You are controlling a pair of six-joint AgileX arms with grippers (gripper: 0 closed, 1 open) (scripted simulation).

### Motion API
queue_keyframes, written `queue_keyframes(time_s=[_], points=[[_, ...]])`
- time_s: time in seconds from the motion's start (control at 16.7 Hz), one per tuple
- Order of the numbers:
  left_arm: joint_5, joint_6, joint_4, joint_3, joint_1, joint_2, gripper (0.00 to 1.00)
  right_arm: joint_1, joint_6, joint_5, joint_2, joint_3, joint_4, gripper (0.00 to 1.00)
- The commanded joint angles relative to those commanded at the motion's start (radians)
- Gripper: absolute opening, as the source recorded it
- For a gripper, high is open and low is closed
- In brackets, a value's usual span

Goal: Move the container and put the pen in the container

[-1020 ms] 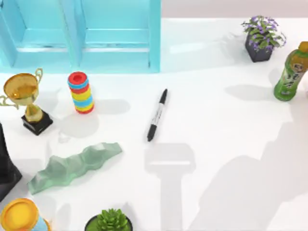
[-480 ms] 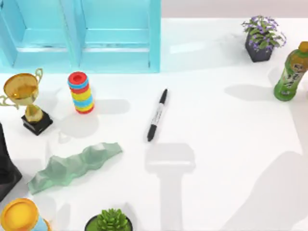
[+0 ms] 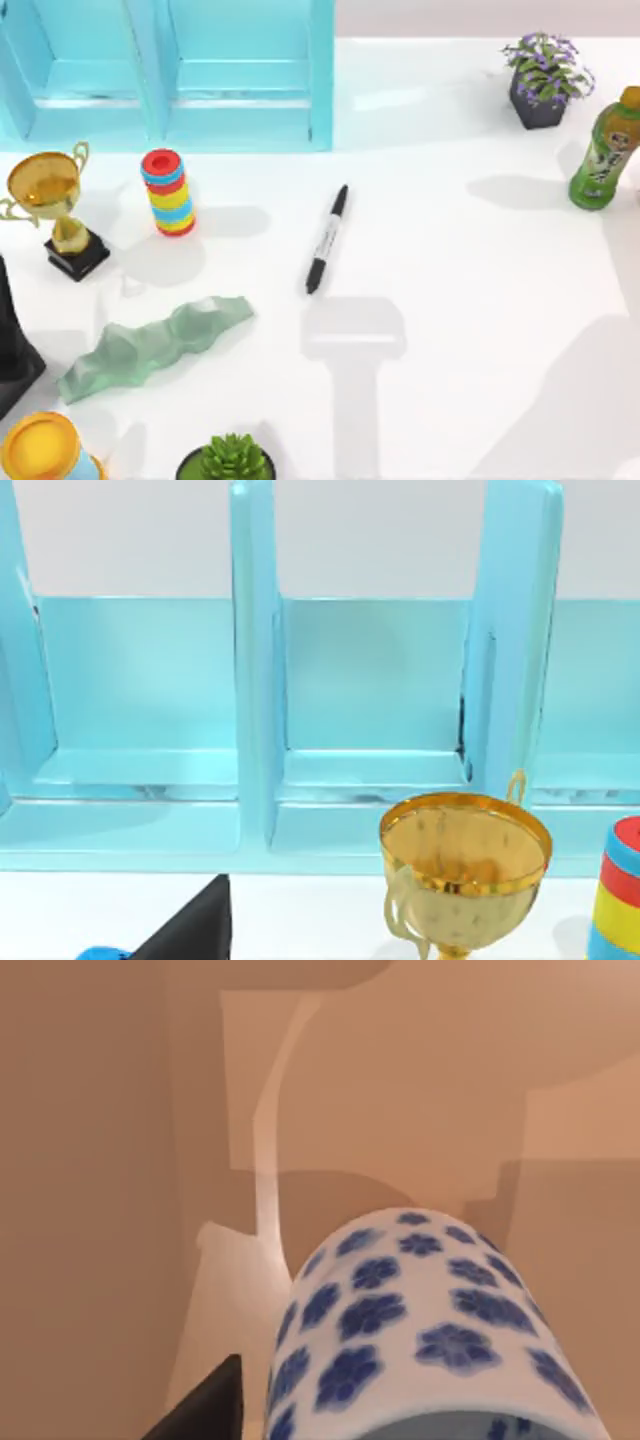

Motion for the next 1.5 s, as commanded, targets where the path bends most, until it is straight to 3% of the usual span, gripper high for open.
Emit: queue_keyframes(time_s=[0.66, 1.26, 1.5], points=[[0.000, 0.000, 0.000, 0.000, 0.000, 0.000, 1.00, 0.000, 0.000, 0.000, 0.000, 0.000, 0.000, 0.02], [0.000, 0.000, 0.000, 0.000, 0.000, 0.000, 1.00, 0.002, 0.003, 0.000, -0.002, 0.002, -0.003, 0.00], [0.000, 0.000, 0.000, 0.000, 0.000, 0.000, 1.00, 0.081, 0.079, 0.000, -0.035, 0.071, -0.108, 0.00]])
